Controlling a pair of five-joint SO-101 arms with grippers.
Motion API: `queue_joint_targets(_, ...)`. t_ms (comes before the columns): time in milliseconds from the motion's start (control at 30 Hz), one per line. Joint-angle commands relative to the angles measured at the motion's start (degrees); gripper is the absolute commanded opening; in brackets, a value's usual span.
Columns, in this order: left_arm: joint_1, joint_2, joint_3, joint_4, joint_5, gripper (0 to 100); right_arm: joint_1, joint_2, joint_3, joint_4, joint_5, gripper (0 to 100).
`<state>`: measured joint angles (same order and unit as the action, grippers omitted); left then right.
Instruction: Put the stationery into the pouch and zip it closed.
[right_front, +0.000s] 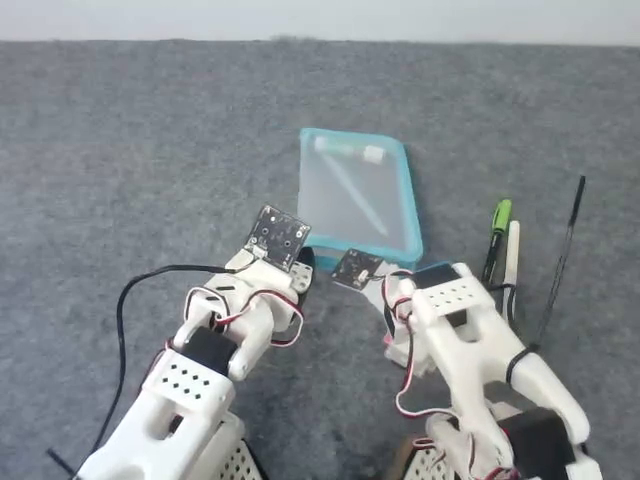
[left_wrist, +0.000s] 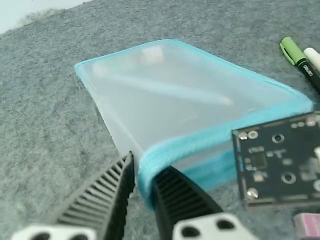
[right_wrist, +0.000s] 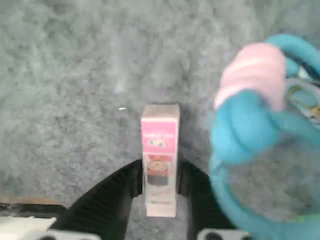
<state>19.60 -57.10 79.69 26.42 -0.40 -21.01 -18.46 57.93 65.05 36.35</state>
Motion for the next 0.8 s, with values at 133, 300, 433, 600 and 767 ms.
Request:
queue_joint_targets(133, 0.09, -0.09, -0.75, -1.23, -0.09, 1, 7.43, -4.35, -7.30, 4.79, -8.88, 0.6)
queue_joint_targets(300, 0.09, -0.09, -0.31, -1.32, -0.09, 1, 24.75, -15.69, -17.41, 12.97, -12.57, 0.7)
queue_joint_targets(433, 0.09, -0.09, -0.31, -1.41, -0.09, 1, 36.88, -19.82, -25.58, 16.04, -8.88, 0.7)
queue_joint_targets(600, 0.09, -0.09, -0.22, -1.32, -0.09, 1, 43.30, -10.24, -30.33, 12.53, -7.74, 0.9)
queue_joint_targets(767, 0.09, -0.26, 0.57, -1.23, -0.09, 1, 46.46, 7.78, -36.31, 2.95, -7.56, 0.9)
